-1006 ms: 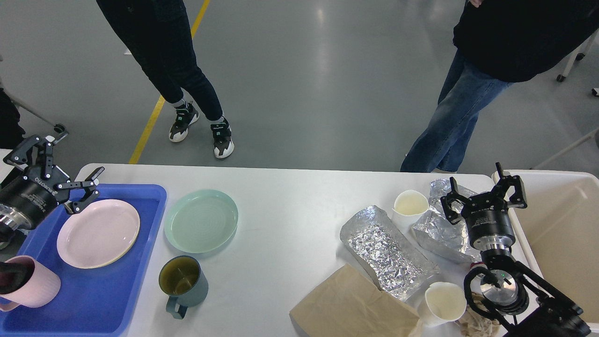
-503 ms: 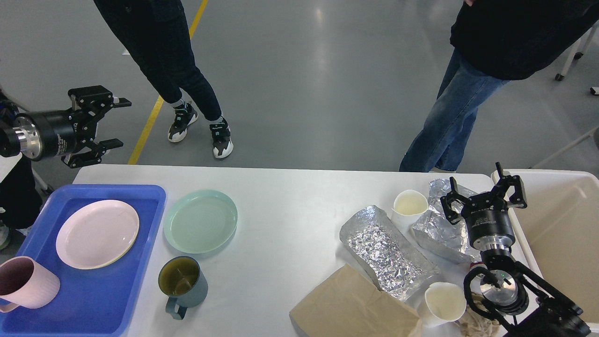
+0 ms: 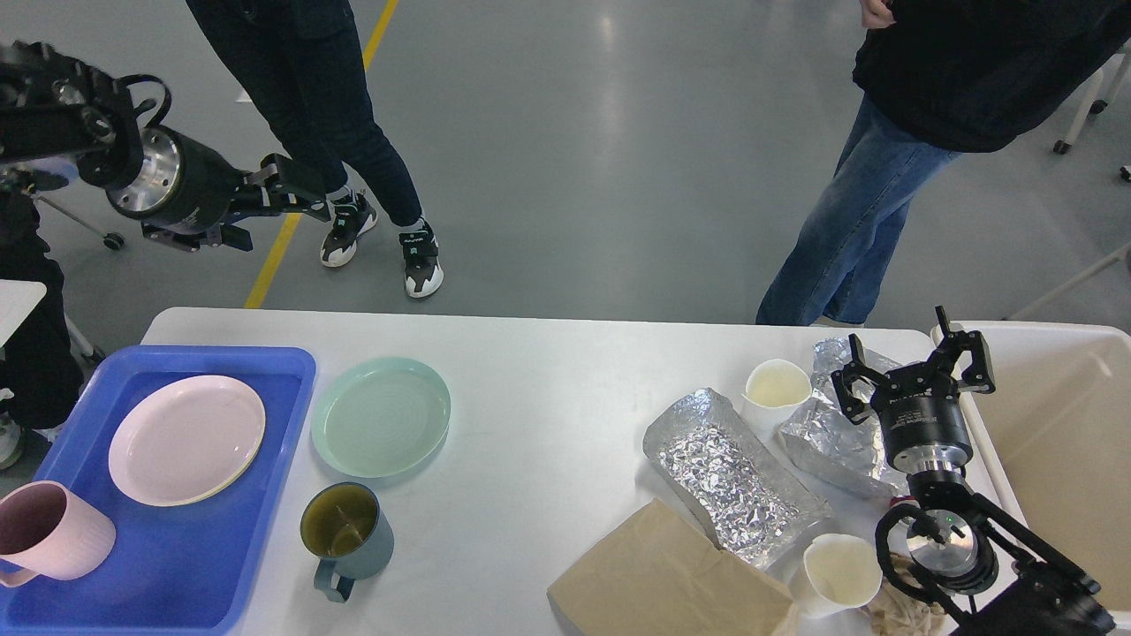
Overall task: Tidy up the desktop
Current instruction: 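Swing the left gripper over toward the pale green plate, then lower the left gripper onto the dark green mug and grasp it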
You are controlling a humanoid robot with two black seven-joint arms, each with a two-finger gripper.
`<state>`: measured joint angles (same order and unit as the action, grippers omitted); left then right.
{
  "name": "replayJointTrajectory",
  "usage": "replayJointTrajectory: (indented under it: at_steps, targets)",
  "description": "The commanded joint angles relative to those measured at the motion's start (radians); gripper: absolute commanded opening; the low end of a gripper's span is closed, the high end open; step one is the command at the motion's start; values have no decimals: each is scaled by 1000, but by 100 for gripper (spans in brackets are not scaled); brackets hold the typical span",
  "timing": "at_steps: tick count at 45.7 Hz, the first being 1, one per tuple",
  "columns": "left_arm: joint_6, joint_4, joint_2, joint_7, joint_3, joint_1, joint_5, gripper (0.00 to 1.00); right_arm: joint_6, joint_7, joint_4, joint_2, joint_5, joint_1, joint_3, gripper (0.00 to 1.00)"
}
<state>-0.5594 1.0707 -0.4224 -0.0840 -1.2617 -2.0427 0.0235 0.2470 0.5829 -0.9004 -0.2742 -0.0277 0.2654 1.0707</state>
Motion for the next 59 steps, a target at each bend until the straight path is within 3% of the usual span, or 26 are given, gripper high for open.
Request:
replayJointTrajectory:
  at_steps: [1,7,14,22,26,35,43,49,53,59]
  targets:
    - [-59,145,86,-3,-62,-177,27,96,0,0,0,0,0,0,0,100]
    - [-59,340,206,-2,-153,-362,163,96,0,0,0,0,0,0,0,100]
    - [-59,485,312,-2,-206,-464,280,96,0,0,0,1,0,0,0,100]
    - [-71,620,402,-2,-223,-591,401,96,0,0,0,1,0,0,0,100]
    - [-123,640,418,-2,-231,-625,418,96,0,0,0,0,0,0,0,100]
    - [-287,640,438,-11,-320,-616,440,96,0,0,0,1,0,0,0,100]
    - [-290,611,416,-16,-364,-555,440,96,0,0,0,0,0,0,0,100]
    - [-217,600,395,-2,-358,-441,438,96,0,0,0,0,0,0,0,100]
    - [-172,600,355,9,-340,-369,428,89,0,0,0,0,0,0,0,100]
    - [-76,600,301,52,-306,-260,342,85,0,0,0,0,0,0,0,100]
